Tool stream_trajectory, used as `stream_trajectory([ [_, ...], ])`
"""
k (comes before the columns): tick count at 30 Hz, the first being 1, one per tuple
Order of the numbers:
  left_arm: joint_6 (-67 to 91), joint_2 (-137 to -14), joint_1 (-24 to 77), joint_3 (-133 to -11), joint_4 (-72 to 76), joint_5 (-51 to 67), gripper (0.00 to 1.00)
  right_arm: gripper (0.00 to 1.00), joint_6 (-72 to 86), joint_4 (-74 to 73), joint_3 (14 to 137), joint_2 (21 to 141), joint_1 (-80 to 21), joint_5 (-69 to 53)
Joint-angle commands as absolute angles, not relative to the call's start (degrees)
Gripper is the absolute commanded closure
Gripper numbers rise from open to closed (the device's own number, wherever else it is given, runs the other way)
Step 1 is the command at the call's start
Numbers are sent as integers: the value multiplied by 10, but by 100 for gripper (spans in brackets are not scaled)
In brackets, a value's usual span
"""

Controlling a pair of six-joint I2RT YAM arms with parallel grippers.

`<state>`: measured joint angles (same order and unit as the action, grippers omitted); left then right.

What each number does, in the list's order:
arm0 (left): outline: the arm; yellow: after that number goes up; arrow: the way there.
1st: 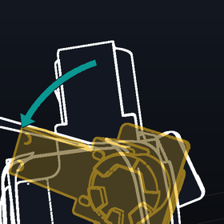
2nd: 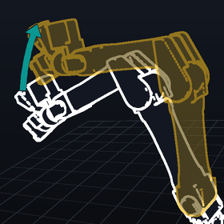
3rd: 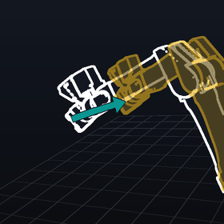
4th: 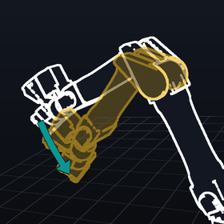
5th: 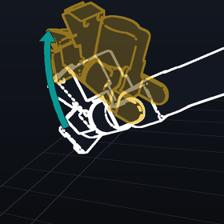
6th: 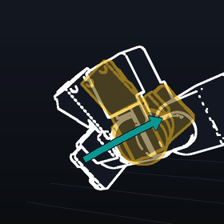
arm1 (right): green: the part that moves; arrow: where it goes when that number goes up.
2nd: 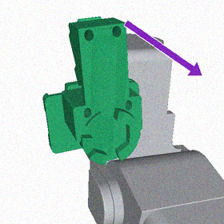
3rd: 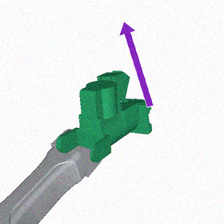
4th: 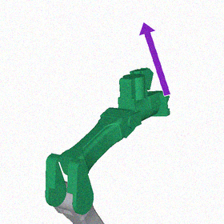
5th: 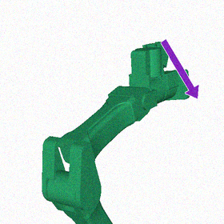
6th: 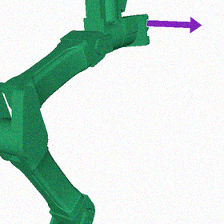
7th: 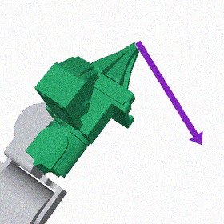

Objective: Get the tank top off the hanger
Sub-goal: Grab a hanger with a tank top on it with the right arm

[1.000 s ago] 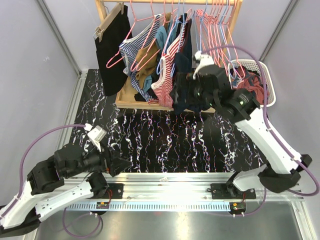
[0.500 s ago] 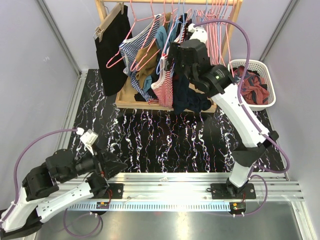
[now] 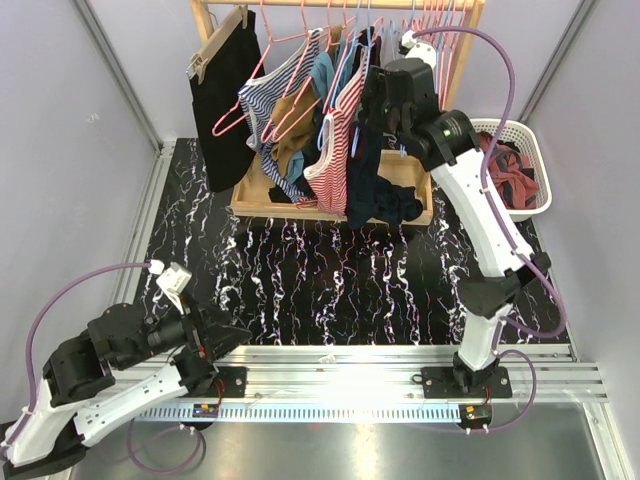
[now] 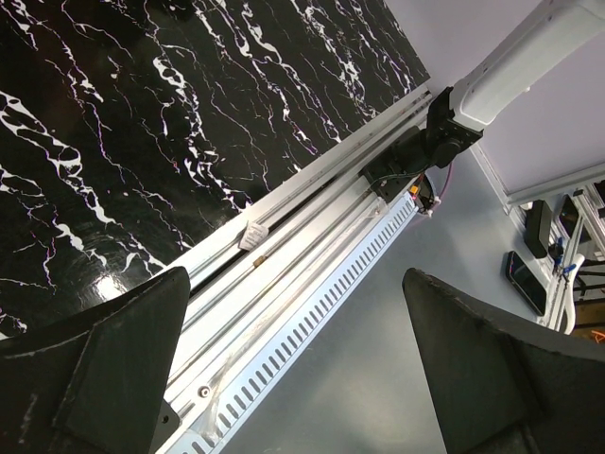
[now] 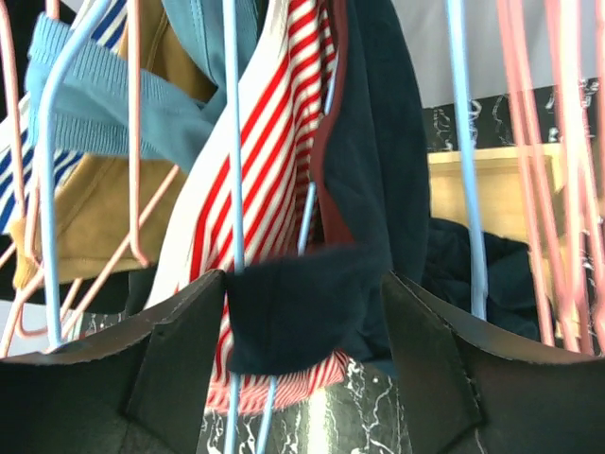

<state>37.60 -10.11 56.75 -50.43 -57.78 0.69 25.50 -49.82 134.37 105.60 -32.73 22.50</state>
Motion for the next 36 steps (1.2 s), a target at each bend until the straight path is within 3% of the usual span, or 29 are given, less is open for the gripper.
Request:
stream_trajectory([
  [1, 381, -93, 570, -504, -559, 8, 1, 27, 244, -557, 1412, 1115, -316, 178],
  [9, 388, -78, 570, -503, -566, 5, 1, 38, 214, -602, 1447, 1145, -301, 161],
  [12, 388, -76, 570, -502, -565, 3, 1, 57, 202, -594, 1426, 1122, -301, 176],
  [13, 388, -76, 570, -502, -564, 2, 1, 75, 197, -592, 1413, 1115, -301, 179],
  [16, 387, -79, 570, -503, -563, 4, 1, 100, 181, -575, 1392, 1086, -301, 198],
  [23, 384, -91, 570, -506, -556, 6, 1, 100, 124, -555, 1383, 1053, -301, 175],
  [30, 387, -91, 570, -506, -556, 4, 1, 59, 112, -576, 1379, 1055, -277, 123],
  [36, 387, -90, 570, -509, -558, 5, 1, 40, 113, -603, 1403, 1077, -276, 126],
])
